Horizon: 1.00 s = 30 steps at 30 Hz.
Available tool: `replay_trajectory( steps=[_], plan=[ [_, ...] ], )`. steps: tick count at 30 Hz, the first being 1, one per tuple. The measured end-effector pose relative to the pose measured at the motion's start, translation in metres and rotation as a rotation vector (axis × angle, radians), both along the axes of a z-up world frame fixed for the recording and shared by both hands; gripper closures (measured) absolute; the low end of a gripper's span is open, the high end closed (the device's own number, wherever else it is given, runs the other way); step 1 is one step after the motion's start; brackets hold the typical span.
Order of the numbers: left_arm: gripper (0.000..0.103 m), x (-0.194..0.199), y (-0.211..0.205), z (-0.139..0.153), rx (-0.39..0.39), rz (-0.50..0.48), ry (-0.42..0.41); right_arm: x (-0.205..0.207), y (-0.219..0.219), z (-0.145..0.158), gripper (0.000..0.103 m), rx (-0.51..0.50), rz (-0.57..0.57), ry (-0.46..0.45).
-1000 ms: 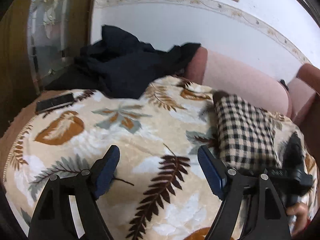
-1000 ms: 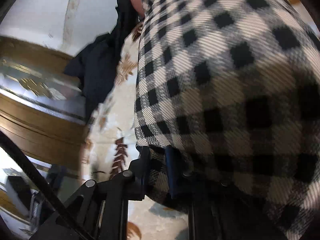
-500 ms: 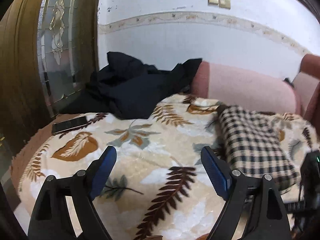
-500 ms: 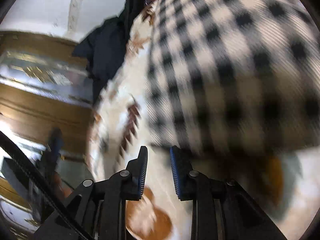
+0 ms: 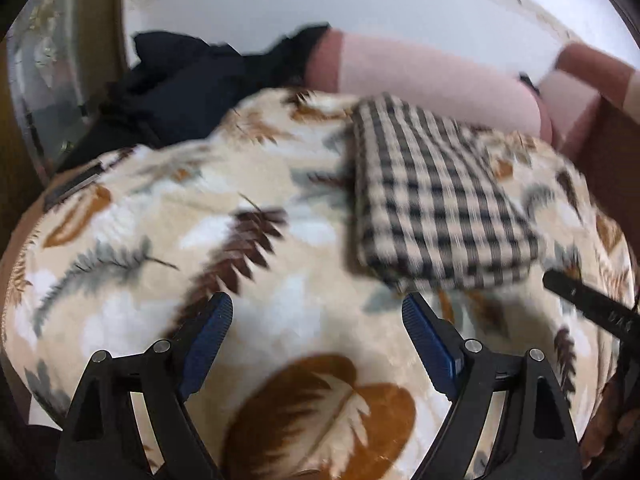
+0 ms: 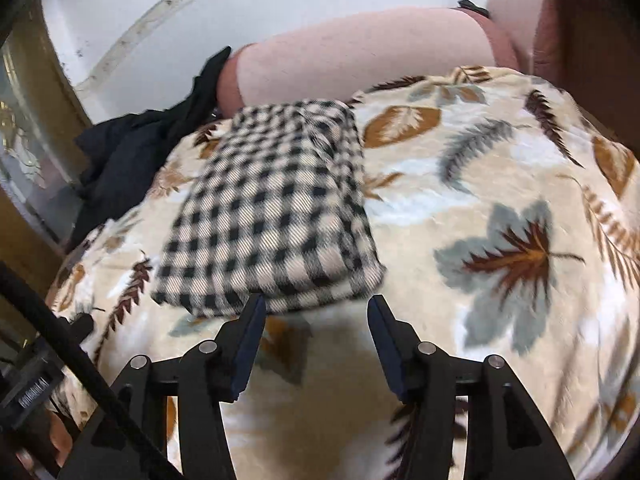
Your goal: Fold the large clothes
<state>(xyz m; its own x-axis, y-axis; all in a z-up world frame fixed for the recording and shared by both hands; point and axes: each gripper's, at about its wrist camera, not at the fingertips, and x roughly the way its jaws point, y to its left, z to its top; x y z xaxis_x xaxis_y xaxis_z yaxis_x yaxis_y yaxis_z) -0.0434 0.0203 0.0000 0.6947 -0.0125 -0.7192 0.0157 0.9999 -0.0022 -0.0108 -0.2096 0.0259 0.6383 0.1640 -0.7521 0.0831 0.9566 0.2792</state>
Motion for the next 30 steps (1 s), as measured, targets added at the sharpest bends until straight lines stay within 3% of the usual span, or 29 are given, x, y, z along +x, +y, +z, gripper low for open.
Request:
replay_trajectory(
  steps=[7, 13, 30],
  plan=[
    [0.017, 0.003, -0.013, -0.019, 0.018, -0.057, 0.048, -0.027, 0.022, -0.006, 0.032, -0.157, -0.043, -0.033],
    [0.017, 0.009, -0.012, -0.025, 0.020, -0.060, 0.072, -0.021, 0.042, -0.008, 0.029, -0.326, -0.022, -0.053],
    [0.017, 0.010, -0.017, -0.034, 0.018, -0.091, 0.119, -0.012, 0.035, -0.020, 0.026, -0.327, -0.058, 0.000]
  ],
)
